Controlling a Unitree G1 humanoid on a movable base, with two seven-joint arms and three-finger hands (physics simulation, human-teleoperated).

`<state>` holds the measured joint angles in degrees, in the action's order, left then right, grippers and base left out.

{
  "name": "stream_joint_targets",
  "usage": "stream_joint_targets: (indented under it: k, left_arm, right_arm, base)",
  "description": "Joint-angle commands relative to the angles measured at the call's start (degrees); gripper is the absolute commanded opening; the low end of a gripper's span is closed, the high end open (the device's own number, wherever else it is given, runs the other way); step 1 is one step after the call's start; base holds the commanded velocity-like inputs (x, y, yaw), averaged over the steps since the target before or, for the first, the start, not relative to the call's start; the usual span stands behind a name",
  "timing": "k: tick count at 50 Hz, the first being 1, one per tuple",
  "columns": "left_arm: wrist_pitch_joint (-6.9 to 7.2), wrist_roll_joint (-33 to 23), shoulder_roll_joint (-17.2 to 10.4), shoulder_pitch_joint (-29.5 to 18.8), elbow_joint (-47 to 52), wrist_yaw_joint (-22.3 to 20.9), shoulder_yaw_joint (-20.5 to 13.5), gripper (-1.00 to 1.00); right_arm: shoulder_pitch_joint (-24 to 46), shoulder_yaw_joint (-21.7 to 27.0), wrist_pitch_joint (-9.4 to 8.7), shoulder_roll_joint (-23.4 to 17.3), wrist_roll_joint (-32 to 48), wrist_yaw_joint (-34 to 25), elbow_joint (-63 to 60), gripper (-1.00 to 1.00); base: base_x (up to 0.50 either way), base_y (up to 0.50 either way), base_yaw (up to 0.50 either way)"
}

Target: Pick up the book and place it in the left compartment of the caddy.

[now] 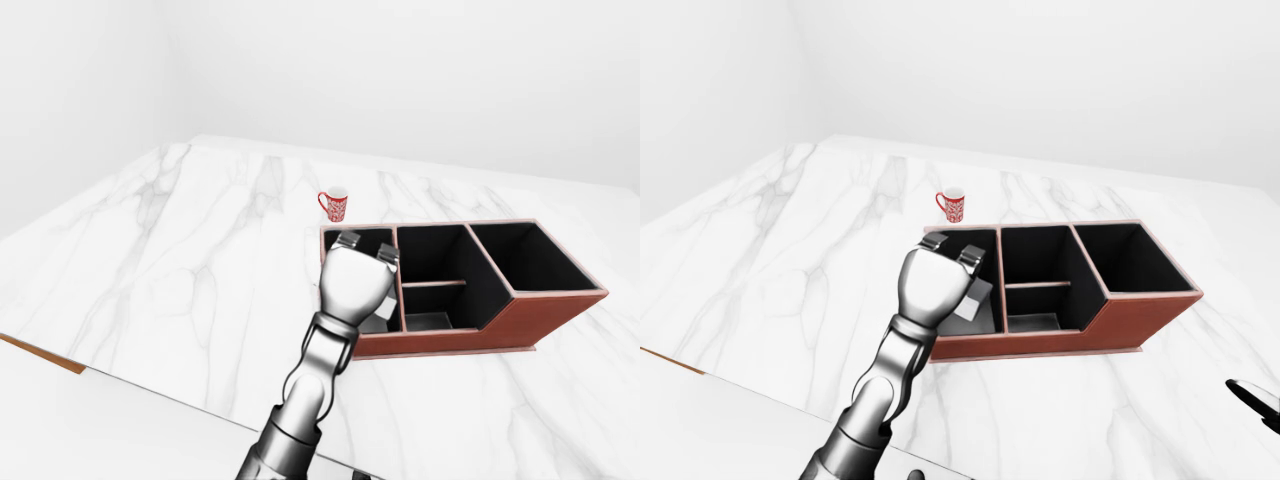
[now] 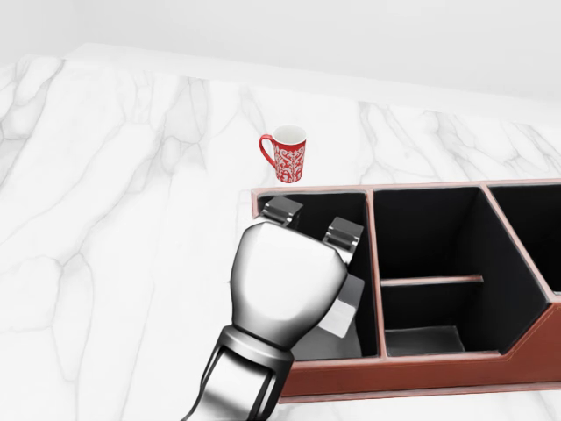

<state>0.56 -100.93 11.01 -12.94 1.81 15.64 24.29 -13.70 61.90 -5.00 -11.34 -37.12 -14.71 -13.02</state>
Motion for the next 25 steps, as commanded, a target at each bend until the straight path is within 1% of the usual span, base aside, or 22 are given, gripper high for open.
stream_joint_targets:
  k: [1,3,6,7,8,10,11,13,15,18,19,22,25]
  left_arm:
    - [0.21,1.6,1.0,-3.0,-7.3,3.4,-1.3,-1.00]
    - [0.46,1.7,1.0,-3.4,-8.7,3.7,-1.5,-1.00]
    - [0.46,2.5,0.9,-3.9,-10.2,4.2,-2.0,-1.00]
    - [0.75,2.7,1.1,-4.4,-11.4,4.3,-2.4,-1.00]
    - [1.64,2.3,1.2,-4.6,-11.9,4.3,-2.6,-1.00]
    - [1.38,2.8,1.2,-5.1,-12.8,4.6,-2.6,-1.00]
    - [1.85,2.6,1.4,-5.5,-13.5,4.6,-2.7,-1.00]
    - [1.91,2.6,1.5,-5.8,-13.8,4.5,-2.7,-1.00]
    - [2.38,2.4,1.8,-6.6,-15.2,4.3,-2.8,-1.00]
    - [2.64,2.9,2.0,-7.2,-16.3,4.4,-3.2,-1.00]
    - [3.24,2.4,2.0,-7.9,-18.1,5.2,-3.5,-1.00]
    - [3.26,2.9,2.1,-8.3,-19.3,5.7,-3.7,-1.00]
    - [3.12,3.5,2.3,-10.0,-22.4,6.8,-4.2,-1.00]
  right_arm:
    - [0.0,0.0,0.00,0.0,0.1,0.0,-0.1,1.00]
    - [0.0,0.0,0.00,0.0,0.2,0.0,-0.1,1.00]
    - [0.1,-0.1,0.00,0.0,0.3,-0.1,0.0,1.00]
    - [0.2,-0.2,0.00,0.0,0.4,-0.1,0.3,1.00]
    - [0.1,-0.2,0.00,0.0,0.4,-0.1,0.2,1.00]
    - [0.1,-0.2,0.00,0.0,0.3,0.1,-0.1,1.00]
    - [0.0,-0.1,0.00,0.1,0.3,0.1,-0.2,1.00]
    - [0.0,-0.1,0.00,0.1,0.3,0.0,-0.1,1.00]
    - [0.0,0.0,0.00,0.0,0.2,0.1,-0.3,1.00]
    - [0.1,0.0,0.00,0.0,0.2,0.1,-0.3,1.00]
    - [0.0,0.1,0.00,0.0,0.1,0.1,-0.5,1.00]
    - [0.0,0.0,0.00,0.1,0.2,0.1,-0.5,1.00]
    - [0.1,-0.2,0.00,0.1,0.4,-0.1,0.0,1.00]
  base:
    - [0.00,0.00,0.00]
    - [0.00,0.00,0.00]
    - [0.00,0.00,0.00]
    - [0.00,0.00,0.00]
    - [0.00,0.00,0.00]
    - [0.00,0.00,0.00]
    - [0.00,0.00,0.00]
    - [0.00,0.00,0.00]
    - [0.00,0.00,0.00]
    - [0.00,0.00,0.00]
    - [0.00,0.00,0.00]
    - [0.00,0.00,0.00]
    - [0.00,0.00,0.00]
